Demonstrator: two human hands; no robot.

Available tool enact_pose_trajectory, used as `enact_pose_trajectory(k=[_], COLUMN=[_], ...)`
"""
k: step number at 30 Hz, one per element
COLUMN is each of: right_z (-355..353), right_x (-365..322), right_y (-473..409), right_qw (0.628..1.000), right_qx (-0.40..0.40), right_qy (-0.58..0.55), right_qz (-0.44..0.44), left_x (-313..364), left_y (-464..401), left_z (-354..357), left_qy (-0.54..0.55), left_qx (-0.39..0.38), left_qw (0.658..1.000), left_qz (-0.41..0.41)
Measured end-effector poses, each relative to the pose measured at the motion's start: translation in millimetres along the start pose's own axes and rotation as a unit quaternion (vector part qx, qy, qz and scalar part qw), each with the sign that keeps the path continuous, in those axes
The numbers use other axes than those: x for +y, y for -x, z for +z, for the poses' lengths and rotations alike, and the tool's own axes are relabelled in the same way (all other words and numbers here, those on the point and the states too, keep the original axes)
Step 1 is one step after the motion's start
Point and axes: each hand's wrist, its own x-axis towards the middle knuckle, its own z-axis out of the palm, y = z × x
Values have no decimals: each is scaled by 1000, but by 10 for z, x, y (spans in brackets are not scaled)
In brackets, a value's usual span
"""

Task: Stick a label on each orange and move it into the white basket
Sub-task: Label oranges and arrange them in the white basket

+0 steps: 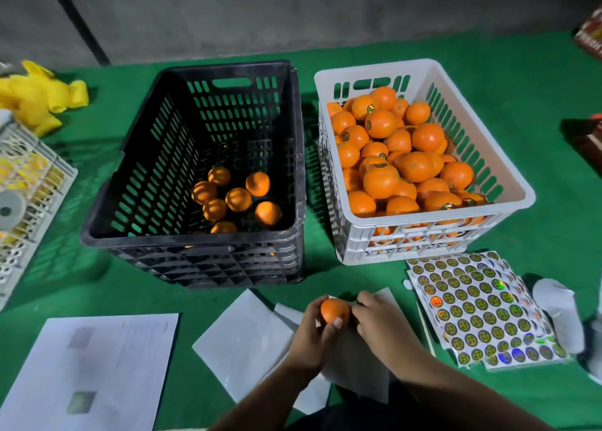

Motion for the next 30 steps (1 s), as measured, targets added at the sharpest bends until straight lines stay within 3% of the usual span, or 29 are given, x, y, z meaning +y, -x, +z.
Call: enact_pose_trajectory(k=[13,19,24,30], right_z=[57,170,157,-279], right_x=[-28,97,104,52], right_y=[-11,-62,-131,38], right_qw=[999,983,978,898], right_qx=[11,73,89,165], right_qy=[12,-155,-175,-373], right_qz=[-31,61,69,164], left_x=[-206,-228,-230,-97], left_y=[-111,-131,-136,-77], left_z=[-35,-45,-56,-48], left_qy=[20,19,15,42], left_qx=[17,7,-2,-10], left_qw=[1000,1000,1000,999], left_qz=[-11,-10,-11,-10])
